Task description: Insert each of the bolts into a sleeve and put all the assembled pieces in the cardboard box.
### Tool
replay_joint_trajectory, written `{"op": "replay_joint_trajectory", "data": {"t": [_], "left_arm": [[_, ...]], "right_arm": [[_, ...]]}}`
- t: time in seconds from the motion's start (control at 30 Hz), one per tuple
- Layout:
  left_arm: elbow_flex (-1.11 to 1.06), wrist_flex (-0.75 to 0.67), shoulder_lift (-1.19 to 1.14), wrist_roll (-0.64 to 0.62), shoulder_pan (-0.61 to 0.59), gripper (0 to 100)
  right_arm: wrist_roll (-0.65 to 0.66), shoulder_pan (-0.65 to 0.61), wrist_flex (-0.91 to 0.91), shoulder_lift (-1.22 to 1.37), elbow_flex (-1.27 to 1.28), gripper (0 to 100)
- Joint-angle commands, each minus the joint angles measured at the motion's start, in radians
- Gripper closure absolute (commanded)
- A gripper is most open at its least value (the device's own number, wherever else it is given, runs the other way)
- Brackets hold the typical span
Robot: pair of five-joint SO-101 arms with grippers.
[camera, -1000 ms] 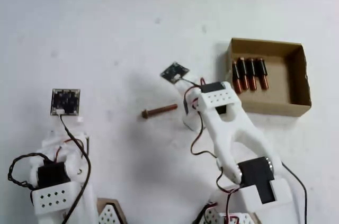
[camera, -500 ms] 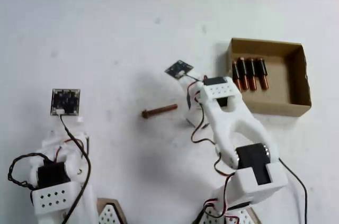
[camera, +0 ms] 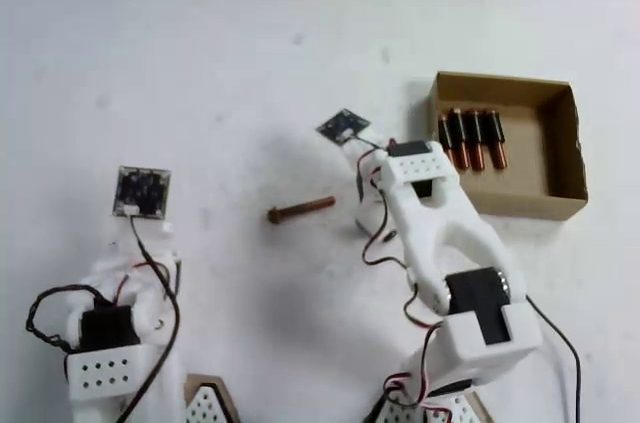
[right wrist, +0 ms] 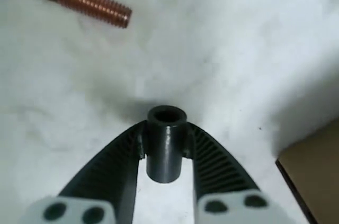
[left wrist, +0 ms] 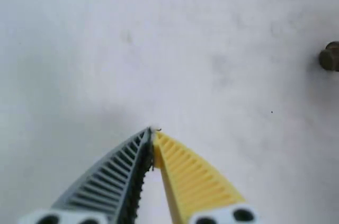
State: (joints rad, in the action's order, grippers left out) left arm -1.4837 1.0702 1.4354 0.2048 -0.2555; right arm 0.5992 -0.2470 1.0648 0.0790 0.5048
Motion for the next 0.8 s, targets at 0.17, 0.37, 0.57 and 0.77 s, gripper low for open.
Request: {"op": "replay_joint_trajectory", "data": {"t": [0.17,0.37,0.57,0.77], "left_arm": [[-0.026,-0.101,0.004,0.005,0.045,98],[-0.023,-0.097,0.004,0.003,0.047,98],[-0.021,-0.092,0.004,0.002,0.047,98],[0.006,-0.089,0.004,-0.015,0.045,98]], "right_arm": [[0.0,-0.039,0.154,-0.364,-0.023,98.1],[-0.002,-0.12,0.289,-0.645,-0.023,98.1],[-0.146,-0.136,0.314,-0.878,-0.008,98.1],[-0.161,-0.139,0.309,-1.059,0.104,98.1]]}}
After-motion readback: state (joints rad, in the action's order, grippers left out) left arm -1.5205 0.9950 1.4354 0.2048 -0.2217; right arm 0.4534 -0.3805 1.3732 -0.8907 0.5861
